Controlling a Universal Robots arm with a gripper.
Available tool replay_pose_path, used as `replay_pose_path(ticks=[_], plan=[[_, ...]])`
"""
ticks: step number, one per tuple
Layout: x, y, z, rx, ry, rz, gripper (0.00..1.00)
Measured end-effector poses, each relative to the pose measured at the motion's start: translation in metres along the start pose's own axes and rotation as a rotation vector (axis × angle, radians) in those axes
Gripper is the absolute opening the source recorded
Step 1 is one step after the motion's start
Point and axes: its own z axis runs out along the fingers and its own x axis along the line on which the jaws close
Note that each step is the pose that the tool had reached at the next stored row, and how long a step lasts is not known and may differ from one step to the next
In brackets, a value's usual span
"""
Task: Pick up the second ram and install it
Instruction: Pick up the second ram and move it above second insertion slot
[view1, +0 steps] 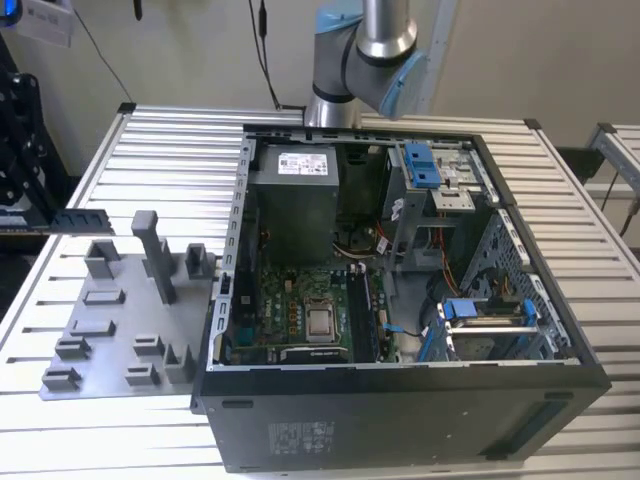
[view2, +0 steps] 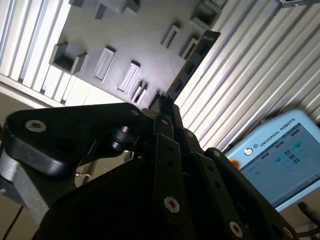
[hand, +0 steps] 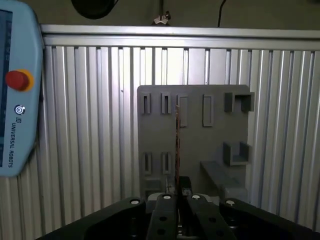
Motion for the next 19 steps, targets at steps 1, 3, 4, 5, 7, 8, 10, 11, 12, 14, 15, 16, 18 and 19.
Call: replay_pose_path(ticks=[1, 3, 4, 5, 7, 8, 10, 11, 12, 14, 15, 16, 18, 19], plan=[[-0.0001, -0.0002, -0.0035, 0.0001, -0.0001, 0.000, 0.14], [-0.0003, -0.0006, -0.0090, 0.0001, -0.0002, 0.000, 0.14], [-0.0004, -0.0007, -0.0121, 0.0001, -0.0003, 0.000, 0.14], [-0.0005, -0.0009, -0.0150, 0.0000, -0.0002, 0.000, 0.14], [-0.0006, -0.0011, -0.0189, 0.0001, -0.0002, 0.000, 0.14], [-0.0006, -0.0011, -0.0189, 0.0002, -0.0004, 0.000, 0.14], [-0.0007, -0.0011, -0.0189, 0.0004, -0.0005, 0.000, 0.14], [-0.0006, -0.0011, -0.0190, 0.0002, -0.0004, 0.000, 0.14], [-0.0007, -0.0012, -0.0192, 0.0000, -0.0002, 0.000, 0.14], [-0.0006, -0.0023, -0.0192, -0.0001, -0.0002, 0.000, 0.14], [-0.0006, -0.0033, -0.0191, 0.0000, -0.0001, 0.000, 0.14], [-0.0007, -0.0048, -0.0189, 0.0001, -0.0003, 0.000, 0.14], [-0.0007, -0.0087, -0.0188, 0.0000, -0.0002, 0.000, 0.14], [-0.0007, -0.0104, -0.0186, 0.0001, -0.0003, 0.000, 0.14]])
